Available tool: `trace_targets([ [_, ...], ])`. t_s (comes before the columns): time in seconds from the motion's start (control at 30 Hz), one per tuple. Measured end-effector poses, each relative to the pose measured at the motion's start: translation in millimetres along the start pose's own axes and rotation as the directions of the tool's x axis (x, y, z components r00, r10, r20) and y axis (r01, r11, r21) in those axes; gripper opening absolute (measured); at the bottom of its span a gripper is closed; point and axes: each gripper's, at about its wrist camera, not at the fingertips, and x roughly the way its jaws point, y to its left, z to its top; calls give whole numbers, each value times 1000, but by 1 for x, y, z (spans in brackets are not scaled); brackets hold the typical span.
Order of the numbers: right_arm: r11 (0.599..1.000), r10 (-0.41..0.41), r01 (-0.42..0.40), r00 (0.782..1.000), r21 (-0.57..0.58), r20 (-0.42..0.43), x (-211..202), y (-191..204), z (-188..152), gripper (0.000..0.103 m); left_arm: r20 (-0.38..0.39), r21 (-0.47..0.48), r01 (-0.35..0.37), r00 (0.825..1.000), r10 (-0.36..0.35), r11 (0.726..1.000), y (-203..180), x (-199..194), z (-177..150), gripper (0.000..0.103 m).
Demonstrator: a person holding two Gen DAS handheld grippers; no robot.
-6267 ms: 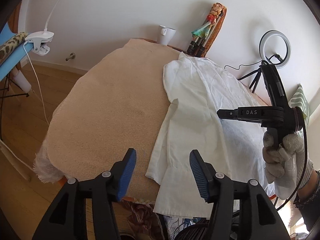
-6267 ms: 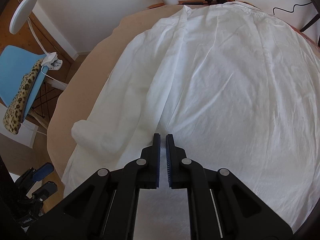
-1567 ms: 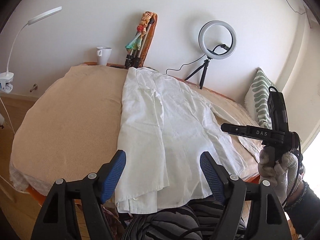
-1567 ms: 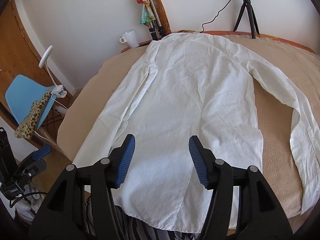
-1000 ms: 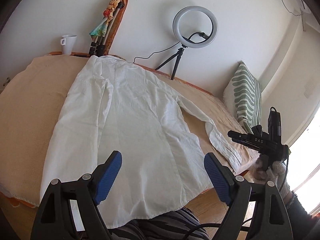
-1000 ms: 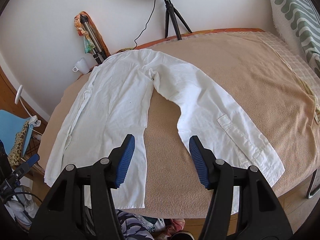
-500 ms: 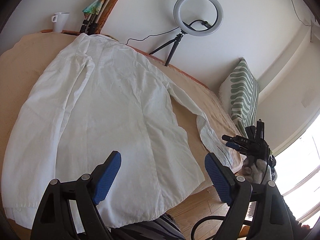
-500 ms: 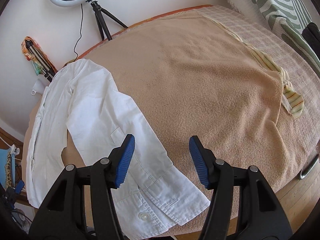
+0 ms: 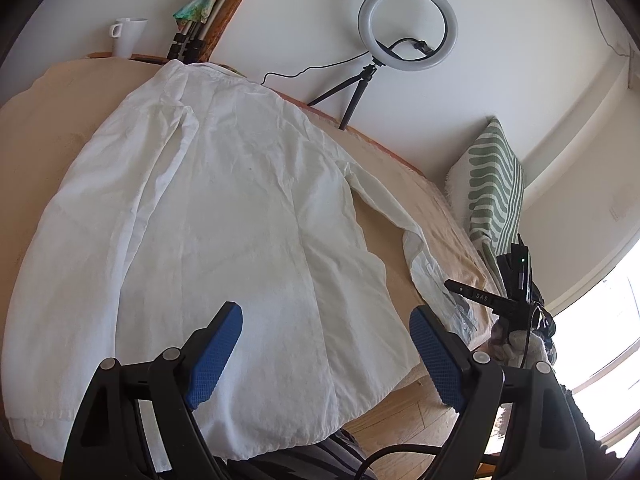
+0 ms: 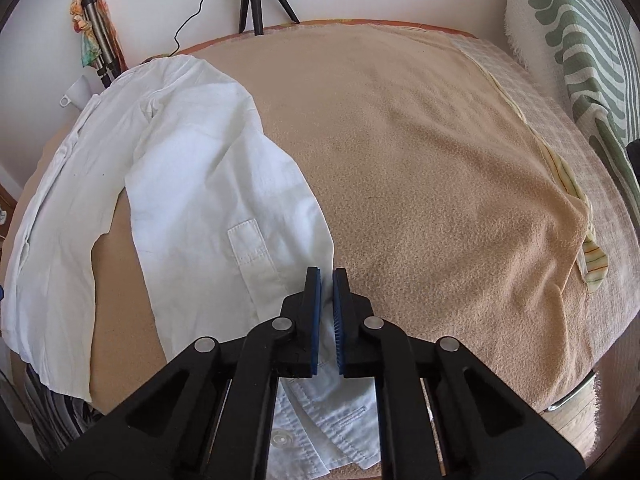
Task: Fold small clothes
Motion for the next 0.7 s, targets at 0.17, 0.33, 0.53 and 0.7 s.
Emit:
trace_targets([
  [0.17,998,42,-45,997,54,58,-23,3,8,4,5,5,7,1000,-7,1000,1,-4,0,87],
  [0.33,990,139,-143,980,18,144,-64,40,12,3,18,-4,5,1000,-5,1000,5,-8,2,87],
  [0.53,956,277,-252,944,-149,182,-97,122,6,3,39,-17,5,999,-4,1000,13,-15,1,87],
  [0.7,894,385,-338,915,-294,120,-93,194,-12,3,52,-31,-8,999,10,999,24,-23,-1,87],
])
